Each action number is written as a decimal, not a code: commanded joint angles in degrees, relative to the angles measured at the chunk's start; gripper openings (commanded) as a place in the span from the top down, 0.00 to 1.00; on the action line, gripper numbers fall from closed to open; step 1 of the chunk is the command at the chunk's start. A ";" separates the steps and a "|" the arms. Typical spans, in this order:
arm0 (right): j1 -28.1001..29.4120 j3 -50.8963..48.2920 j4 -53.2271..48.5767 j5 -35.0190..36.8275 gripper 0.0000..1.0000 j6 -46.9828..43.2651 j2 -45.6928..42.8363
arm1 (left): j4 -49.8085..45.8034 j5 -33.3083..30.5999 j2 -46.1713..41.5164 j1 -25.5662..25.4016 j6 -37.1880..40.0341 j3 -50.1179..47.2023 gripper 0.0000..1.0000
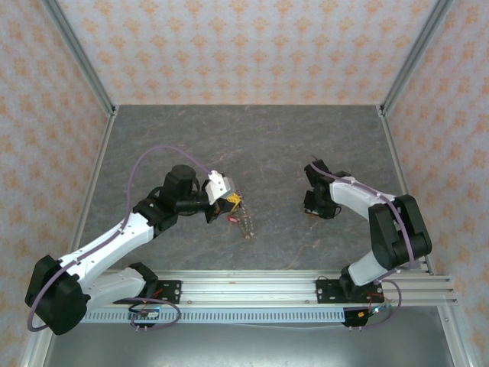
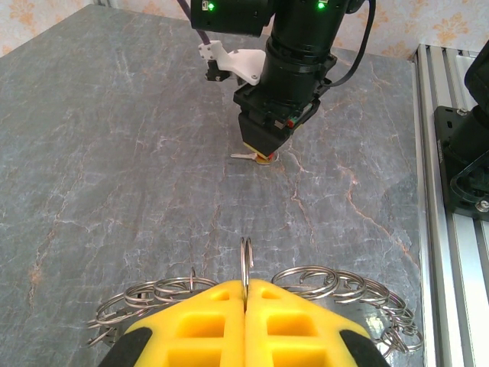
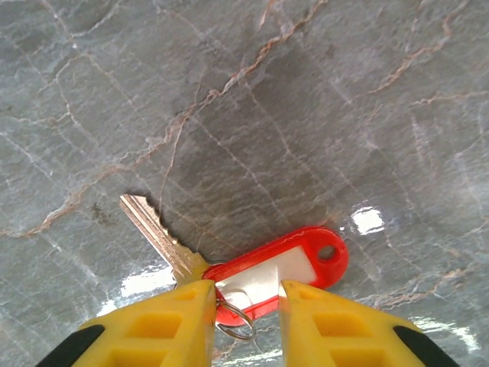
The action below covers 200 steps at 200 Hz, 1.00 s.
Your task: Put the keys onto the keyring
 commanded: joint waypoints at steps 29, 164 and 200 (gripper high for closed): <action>0.21 -1.18 -0.65 -2.33 0.72 0.56 -1.53 | 0.97 -0.12 -1.15 -0.52 1.27 2.31 1.00; 4.46 2.44 -3.07 0.45 0.93 -2.81 -0.78 | 0.60 -0.19 -1.15 -0.56 1.29 2.50 1.00; 5.56 4.29 -5.12 2.61 0.93 -4.05 0.41 | 0.70 -0.18 -1.05 -0.53 1.22 2.39 1.00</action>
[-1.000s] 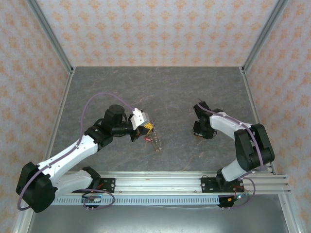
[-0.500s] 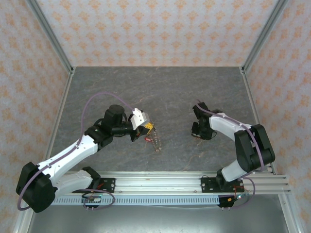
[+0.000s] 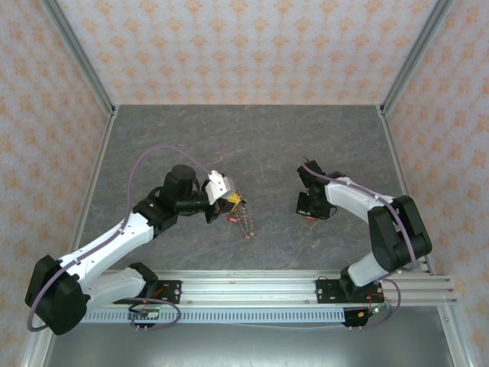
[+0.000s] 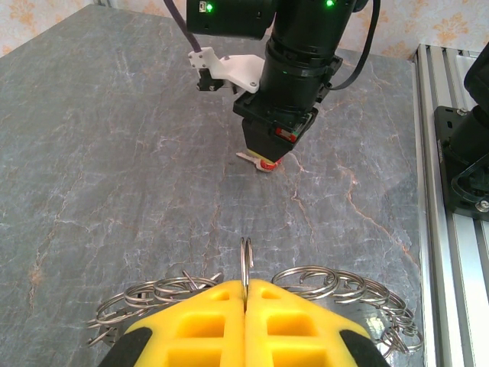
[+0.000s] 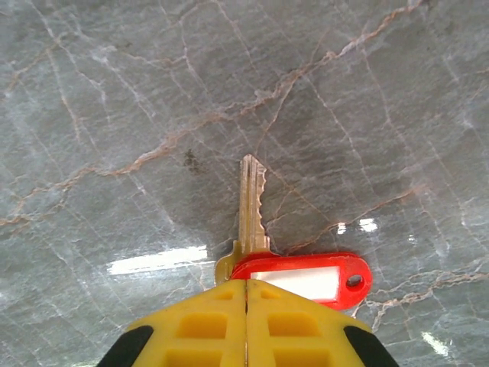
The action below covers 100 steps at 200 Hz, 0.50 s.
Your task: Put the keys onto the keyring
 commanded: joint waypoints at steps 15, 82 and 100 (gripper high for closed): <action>1.06 3.05 -3.95 3.42 0.92 -2.42 2.00 | 0.73 -0.18 -0.97 -0.56 1.22 2.45 1.00; 1.95 5.30 -5.03 2.89 0.89 -3.20 6.27 | 0.22 -0.27 -0.88 -0.53 1.48 2.73 1.00; 1.94 5.44 -4.78 2.72 0.86 -2.44 5.97 | 0.14 -0.18 -0.96 -0.54 1.52 2.81 1.00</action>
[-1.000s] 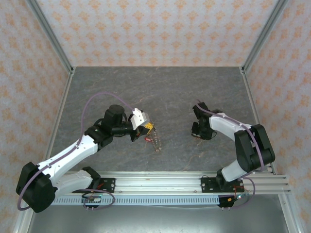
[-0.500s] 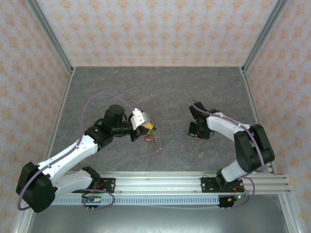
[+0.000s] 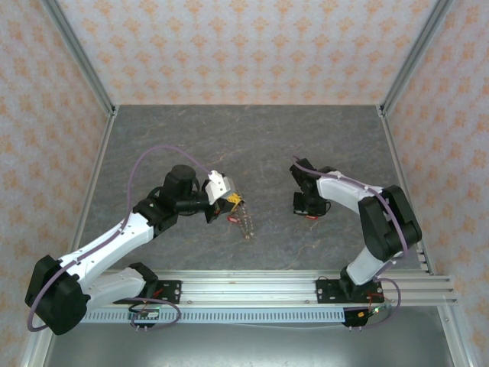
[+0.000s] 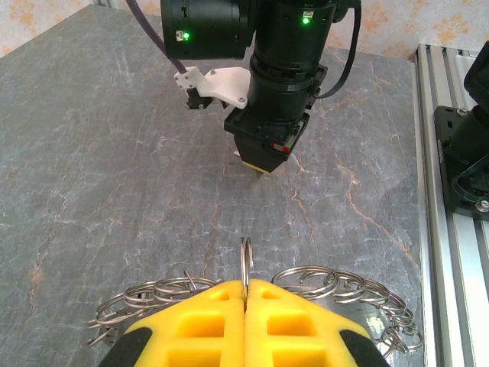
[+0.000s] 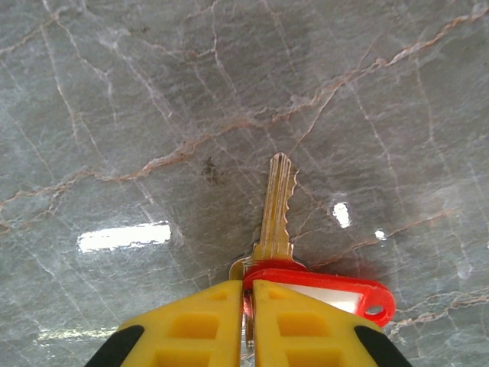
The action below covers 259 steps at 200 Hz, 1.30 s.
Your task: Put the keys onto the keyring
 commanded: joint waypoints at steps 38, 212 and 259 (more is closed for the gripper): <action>0.37 1.15 -1.63 1.31 0.81 1.24 -0.58 | 0.12 -0.26 -0.97 -0.55 1.34 2.76 1.00; 0.35 0.18 -3.35 0.25 0.86 2.21 -1.50 | 0.27 -0.09 -0.43 -0.63 1.38 3.10 1.00; 0.40 -0.08 -2.74 -0.12 0.88 2.29 -1.57 | -0.02 0.00 -0.35 -0.62 1.46 3.10 1.00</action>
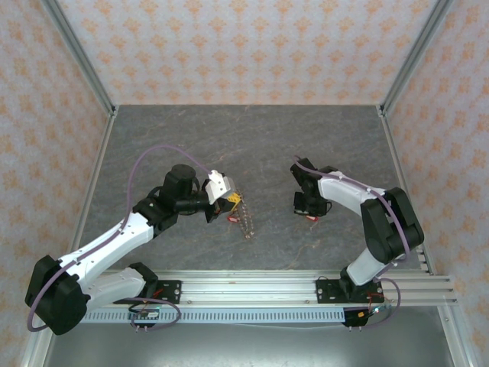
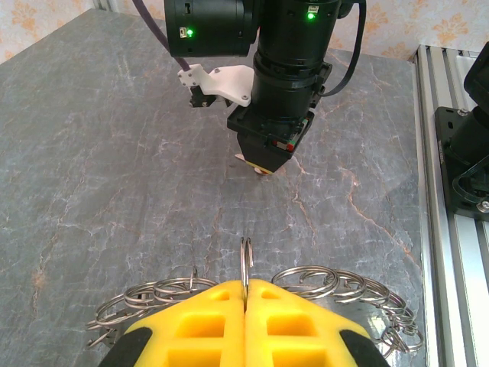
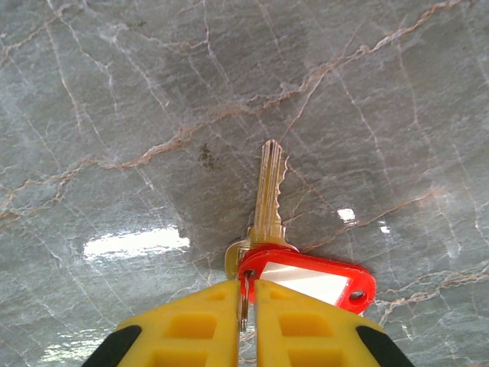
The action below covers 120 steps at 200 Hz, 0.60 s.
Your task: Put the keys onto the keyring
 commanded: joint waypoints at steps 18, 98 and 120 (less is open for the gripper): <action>0.36 -0.29 -1.17 -0.07 0.88 0.89 0.12 | -0.12 -0.09 -0.48 -0.62 1.30 2.86 1.00; 0.38 -0.25 -0.73 -0.58 0.88 1.32 0.33 | -0.45 -0.27 -0.62 -0.62 1.46 2.85 1.00; 0.39 -0.19 -1.13 -0.08 0.88 1.30 0.75 | -0.52 -0.18 -0.61 -0.62 1.50 2.80 1.00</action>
